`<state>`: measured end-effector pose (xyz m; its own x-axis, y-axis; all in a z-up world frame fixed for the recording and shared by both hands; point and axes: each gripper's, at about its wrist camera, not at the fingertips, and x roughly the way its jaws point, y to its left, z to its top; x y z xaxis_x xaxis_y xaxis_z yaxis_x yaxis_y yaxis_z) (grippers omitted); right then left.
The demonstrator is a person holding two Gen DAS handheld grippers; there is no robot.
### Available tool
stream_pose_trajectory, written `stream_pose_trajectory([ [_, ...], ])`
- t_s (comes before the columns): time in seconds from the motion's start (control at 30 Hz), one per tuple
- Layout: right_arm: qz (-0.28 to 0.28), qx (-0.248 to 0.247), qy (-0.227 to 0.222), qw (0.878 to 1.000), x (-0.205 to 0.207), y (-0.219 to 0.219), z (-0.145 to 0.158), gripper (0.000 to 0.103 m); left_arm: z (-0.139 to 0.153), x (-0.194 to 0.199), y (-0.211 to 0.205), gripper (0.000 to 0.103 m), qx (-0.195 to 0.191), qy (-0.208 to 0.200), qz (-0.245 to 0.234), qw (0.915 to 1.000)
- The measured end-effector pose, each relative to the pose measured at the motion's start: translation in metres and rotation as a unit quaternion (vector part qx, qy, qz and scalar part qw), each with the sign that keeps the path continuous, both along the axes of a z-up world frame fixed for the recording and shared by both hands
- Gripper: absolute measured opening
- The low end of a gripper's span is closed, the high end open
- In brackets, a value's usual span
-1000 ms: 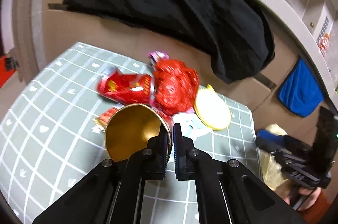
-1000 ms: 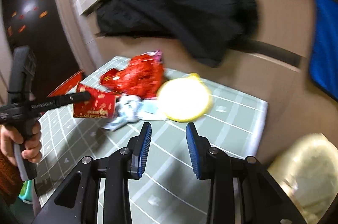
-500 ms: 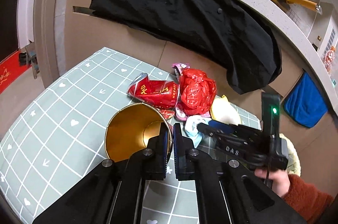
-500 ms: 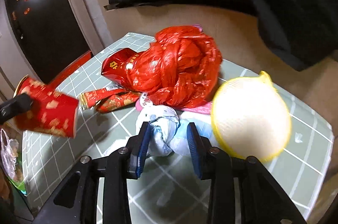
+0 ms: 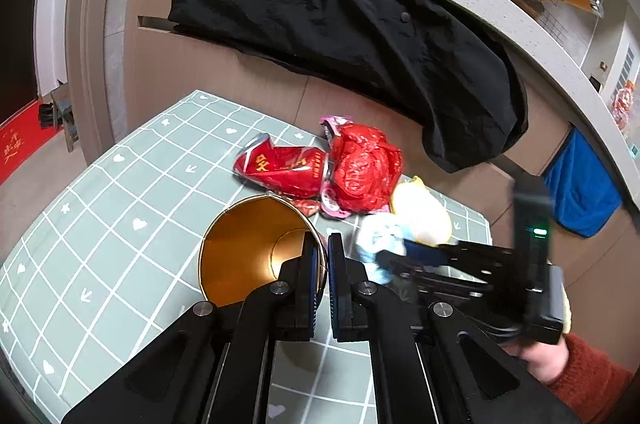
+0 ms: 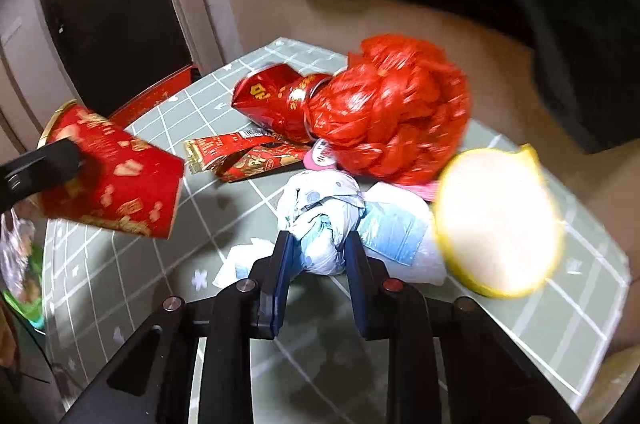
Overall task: Collect trash
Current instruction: 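Hold the red cup in the left tool while the right tool grasps the white-blue tissue, then carry the red cup and tissue up over the yellow-lined bin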
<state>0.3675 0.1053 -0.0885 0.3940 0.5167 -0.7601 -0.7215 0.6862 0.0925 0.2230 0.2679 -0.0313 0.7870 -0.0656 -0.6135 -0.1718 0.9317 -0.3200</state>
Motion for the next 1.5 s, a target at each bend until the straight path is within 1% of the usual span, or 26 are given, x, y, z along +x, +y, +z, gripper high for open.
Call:
stream_pose_trajectory([
  [0.1, -0.01, 0.014, -0.012, 1.0, -0.01, -0.025, 0.016, 0.023, 0.004, -0.002, -0.012, 0.005, 0.001, -0.005, -0.01, 0.9999],
  [0.2, -0.022, 0.022, -0.035, 0.999, -0.023, -0.051, 0.034, 0.023, 0.01, -0.003, -0.029, 0.005, 0.007, -0.012, -0.023, 0.9996],
  [0.4, -0.059, 0.05, -0.067, 0.995, -0.046, -0.108, 0.07, 0.023, 0.033, 0.001, -0.071, 0.005, 0.021, -0.038, -0.057, 0.9974],
  [0.43, -0.068, 0.057, -0.076, 0.993, -0.05, -0.121, 0.079, 0.023, 0.038, 0.002, -0.078, 0.005, 0.025, -0.045, -0.063, 0.9967],
  [0.5, -0.081, 0.067, -0.09, 0.99, -0.055, -0.133, 0.09, 0.023, 0.051, 0.003, -0.097, 0.005, 0.037, -0.061, -0.075, 0.9946],
  [0.6, -0.108, 0.078, -0.122, 0.983, -0.067, -0.166, 0.113, 0.023, 0.069, 0.006, -0.127, 0.005, 0.05, -0.085, -0.097, 0.9904],
  [0.8, -0.162, 0.094, -0.165, 0.968, -0.084, -0.228, 0.143, 0.023, 0.095, 0.015, -0.189, 0.005, 0.06, -0.118, -0.146, 0.9805],
  [0.9, -0.187, 0.094, -0.181, 0.961, -0.091, -0.255, 0.151, 0.023, 0.103, 0.019, -0.222, 0.005, 0.061, -0.128, -0.173, 0.9747],
  [1.07, -0.23, 0.095, -0.201, 0.947, -0.105, -0.302, 0.159, 0.023, 0.107, 0.028, -0.272, 0.005, 0.059, -0.131, -0.218, 0.9652],
  [1.13, -0.246, 0.093, -0.205, 0.943, -0.109, -0.322, 0.16, 0.023, 0.105, 0.032, -0.288, 0.005, 0.058, -0.129, -0.231, 0.9626],
  [1.37, -0.288, 0.09, -0.214, 0.929, -0.123, -0.365, 0.158, 0.023, 0.091, 0.039, -0.338, 0.005, 0.047, -0.116, -0.278, 0.9524],
  [1.5, -0.301, 0.091, -0.21, 0.926, -0.127, -0.381, 0.153, 0.023, 0.082, 0.043, -0.355, 0.005, 0.043, -0.106, -0.29, 0.9501],
])
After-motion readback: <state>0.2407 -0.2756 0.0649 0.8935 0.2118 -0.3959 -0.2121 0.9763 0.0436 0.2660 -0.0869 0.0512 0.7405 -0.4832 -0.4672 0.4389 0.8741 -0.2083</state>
